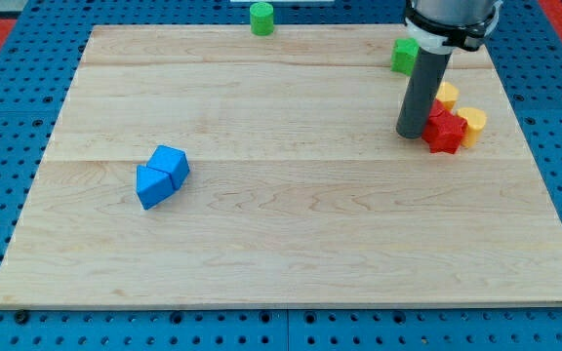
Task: Move the triangle diagonal to the cube
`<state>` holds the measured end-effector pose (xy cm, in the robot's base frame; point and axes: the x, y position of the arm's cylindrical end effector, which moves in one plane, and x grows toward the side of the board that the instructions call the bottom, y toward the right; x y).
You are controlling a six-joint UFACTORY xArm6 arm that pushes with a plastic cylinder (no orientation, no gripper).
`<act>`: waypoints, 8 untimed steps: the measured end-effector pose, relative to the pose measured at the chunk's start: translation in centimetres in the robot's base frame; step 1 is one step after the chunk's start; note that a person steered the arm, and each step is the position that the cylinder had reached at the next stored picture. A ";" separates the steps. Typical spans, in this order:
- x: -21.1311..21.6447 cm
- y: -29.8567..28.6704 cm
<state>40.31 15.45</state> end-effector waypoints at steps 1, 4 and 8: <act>3.9 -2.0; 16.2 -16.2; 12.4 -33.4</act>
<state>52.67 -17.99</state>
